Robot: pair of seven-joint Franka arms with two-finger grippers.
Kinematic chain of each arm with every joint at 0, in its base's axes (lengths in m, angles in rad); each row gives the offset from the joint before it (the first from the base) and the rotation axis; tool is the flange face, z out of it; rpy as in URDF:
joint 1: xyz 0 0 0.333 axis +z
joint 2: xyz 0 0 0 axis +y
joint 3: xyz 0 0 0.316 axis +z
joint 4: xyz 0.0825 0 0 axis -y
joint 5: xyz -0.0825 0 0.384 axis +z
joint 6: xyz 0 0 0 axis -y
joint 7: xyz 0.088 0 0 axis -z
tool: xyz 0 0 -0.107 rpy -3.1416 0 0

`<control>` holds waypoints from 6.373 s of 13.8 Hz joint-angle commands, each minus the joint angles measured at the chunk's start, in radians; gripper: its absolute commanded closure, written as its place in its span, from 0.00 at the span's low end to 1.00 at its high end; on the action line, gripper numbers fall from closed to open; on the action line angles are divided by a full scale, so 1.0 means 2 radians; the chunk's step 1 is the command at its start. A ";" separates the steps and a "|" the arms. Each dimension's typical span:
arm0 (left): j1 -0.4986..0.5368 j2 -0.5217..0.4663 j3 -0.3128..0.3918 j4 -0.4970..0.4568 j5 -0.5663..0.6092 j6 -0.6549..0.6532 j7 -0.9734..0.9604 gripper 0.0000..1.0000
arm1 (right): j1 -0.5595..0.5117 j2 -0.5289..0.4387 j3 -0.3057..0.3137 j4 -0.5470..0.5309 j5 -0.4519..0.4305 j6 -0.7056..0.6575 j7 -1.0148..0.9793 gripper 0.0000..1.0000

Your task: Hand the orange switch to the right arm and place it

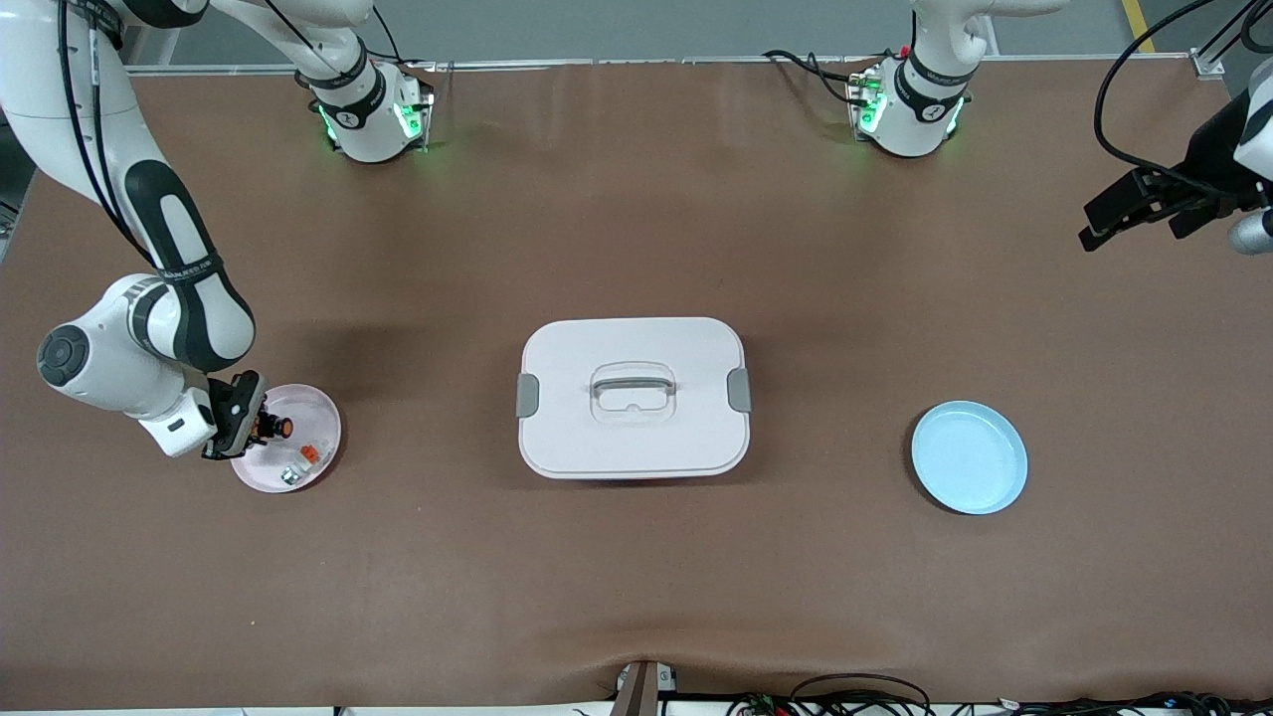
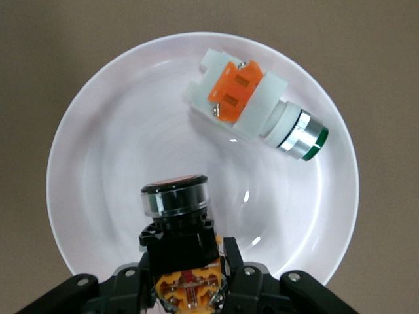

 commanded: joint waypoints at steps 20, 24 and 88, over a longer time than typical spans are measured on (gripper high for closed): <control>-0.016 -0.037 0.014 -0.044 -0.004 0.001 0.002 0.00 | -0.008 -0.036 0.009 0.010 -0.008 -0.093 0.118 0.00; -0.017 -0.010 0.014 -0.007 -0.005 0.002 0.001 0.00 | 0.007 -0.096 0.009 0.052 -0.024 -0.224 0.338 0.00; -0.009 -0.006 0.001 -0.021 0.008 0.031 0.045 0.00 | 0.085 -0.289 -0.016 0.239 -0.073 -0.528 0.842 0.00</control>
